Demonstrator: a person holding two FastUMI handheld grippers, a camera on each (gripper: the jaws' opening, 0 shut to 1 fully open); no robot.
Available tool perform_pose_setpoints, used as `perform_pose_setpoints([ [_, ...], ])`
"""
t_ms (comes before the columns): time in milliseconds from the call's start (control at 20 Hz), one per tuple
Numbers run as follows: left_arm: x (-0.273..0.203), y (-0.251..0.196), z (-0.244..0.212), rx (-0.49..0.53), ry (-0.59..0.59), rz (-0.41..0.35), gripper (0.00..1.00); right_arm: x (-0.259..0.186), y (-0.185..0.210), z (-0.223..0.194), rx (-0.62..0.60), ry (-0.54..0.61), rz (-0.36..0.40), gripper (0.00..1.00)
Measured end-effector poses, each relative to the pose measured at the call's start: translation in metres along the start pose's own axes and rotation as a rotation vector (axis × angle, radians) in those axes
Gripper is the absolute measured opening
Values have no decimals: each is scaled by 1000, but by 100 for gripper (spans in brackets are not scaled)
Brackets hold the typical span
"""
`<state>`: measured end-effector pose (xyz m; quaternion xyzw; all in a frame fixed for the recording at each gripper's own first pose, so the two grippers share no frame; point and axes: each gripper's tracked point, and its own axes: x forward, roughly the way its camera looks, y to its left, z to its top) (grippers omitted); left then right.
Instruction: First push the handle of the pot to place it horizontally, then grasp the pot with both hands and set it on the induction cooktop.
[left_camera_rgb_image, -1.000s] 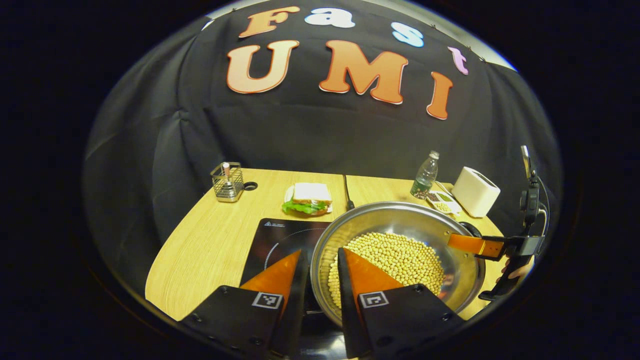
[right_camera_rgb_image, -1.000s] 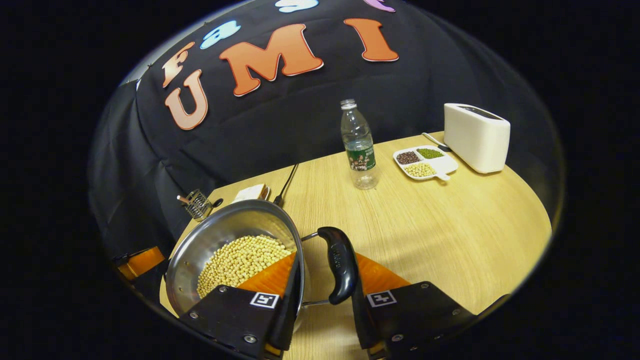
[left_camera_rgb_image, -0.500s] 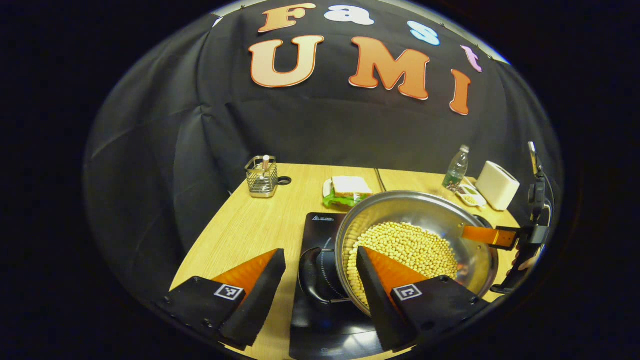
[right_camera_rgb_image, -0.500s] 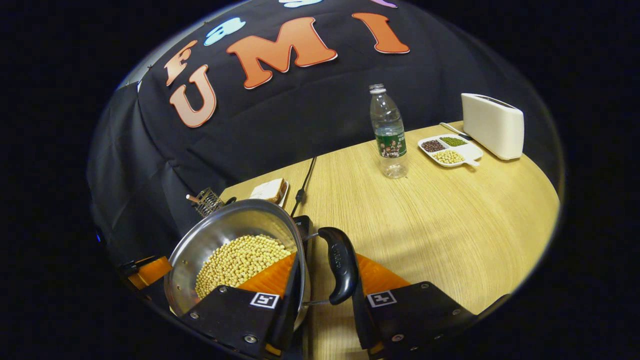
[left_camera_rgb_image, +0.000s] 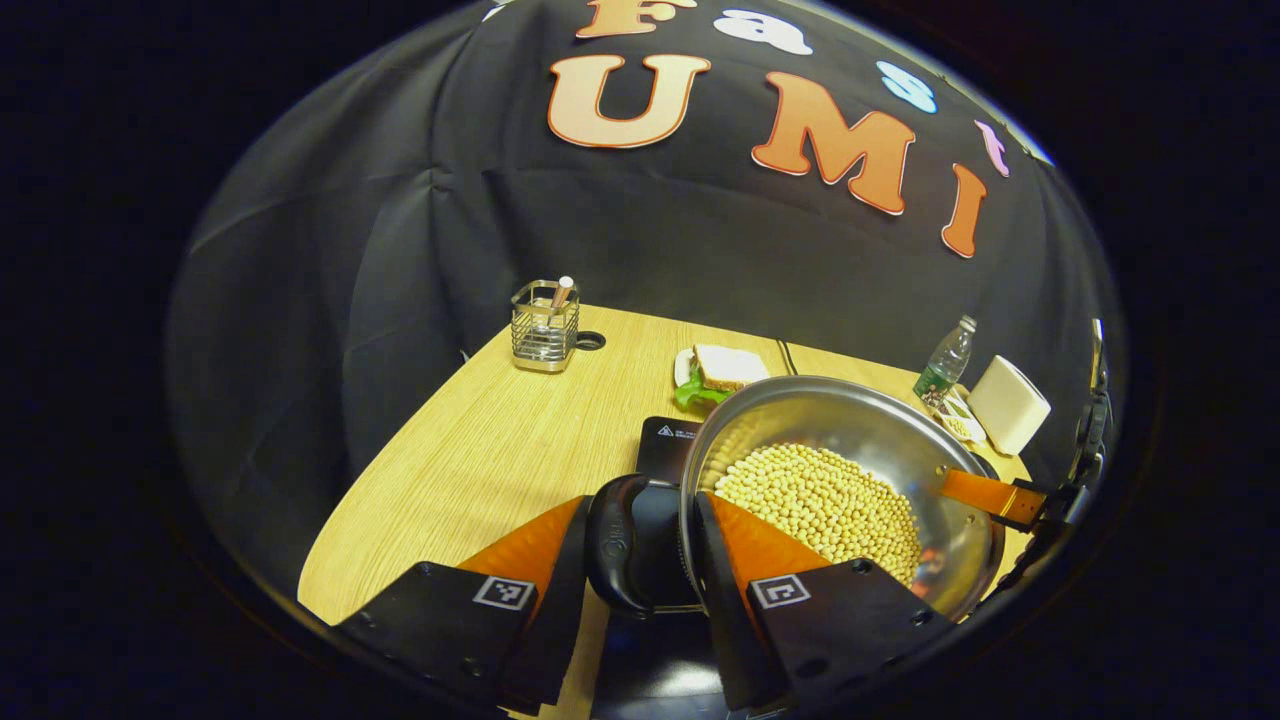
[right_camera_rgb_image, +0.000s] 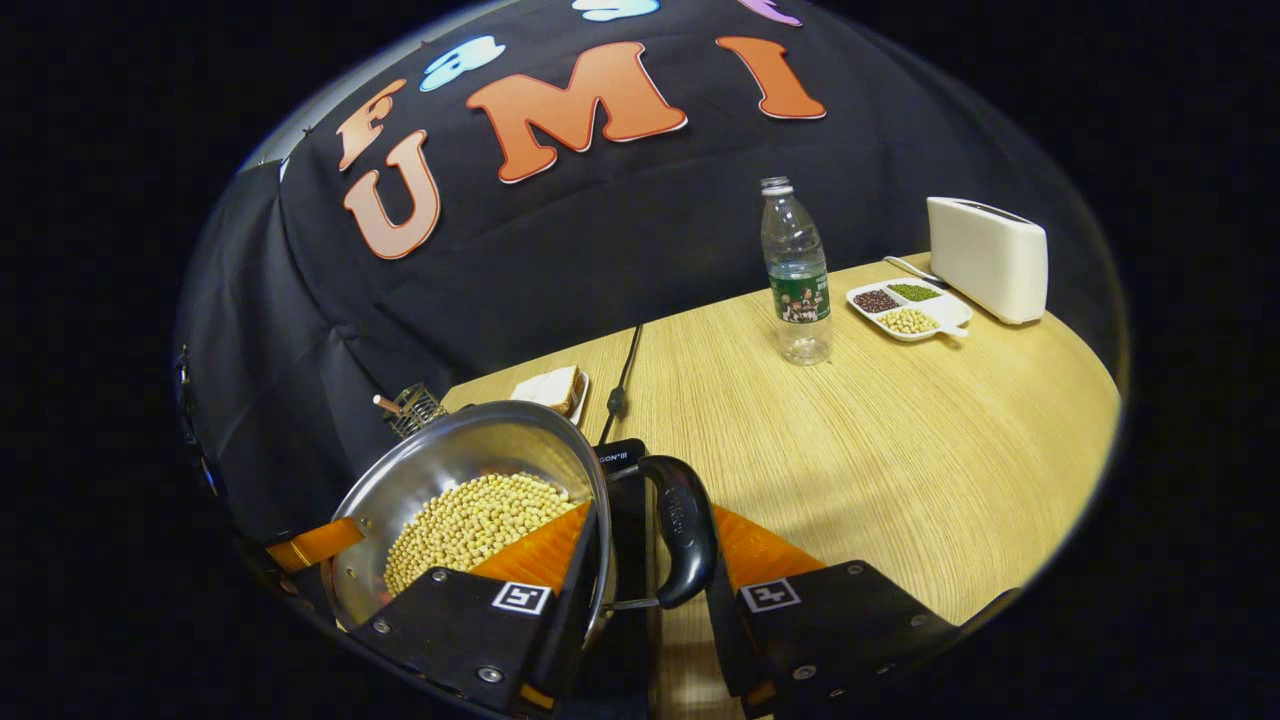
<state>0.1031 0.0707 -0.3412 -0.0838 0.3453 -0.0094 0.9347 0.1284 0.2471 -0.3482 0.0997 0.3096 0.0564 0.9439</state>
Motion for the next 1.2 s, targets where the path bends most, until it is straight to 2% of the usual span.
perform_pose_setpoints([
  [150, -14, 12, -2, 11, 14, 64, 66, -6, -7, 1, -39, 1, -11, 61],
  [200, -21, 14, 3, 19, -5, 82, 82, -10, -13, 4, -66, -6, -26, 71],
  [250, -28, 13, 13, 27, -36, 97, 90, -16, -17, 7, -83, -15, -30, 79],
  [300, -40, 13, 22, 33, -68, 112, 94, -24, -19, 13, -98, -27, -23, 93],
  [350, -51, 9, 35, 38, -109, 119, 94, -34, -20, 20, -110, -38, -9, 95],
  [500, -94, -14, 76, 43, -231, 103, 93, -69, -35, 55, -181, -123, -34, 98],
  [550, -109, -23, 91, 48, -275, 89, 98, -82, -43, 70, -204, -164, -50, 98],
  [750, -162, -65, 141, 42, -418, 40, 98, -139, -66, 124, -214, -282, -63, 97],
  [950, -207, -104, 174, 56, -518, -1, 97, -194, -102, 174, -215, -396, -106, 97],
  [1200, -242, -152, 199, 75, -604, -29, 97, -259, -134, 219, -240, -519, -144, 97],
])
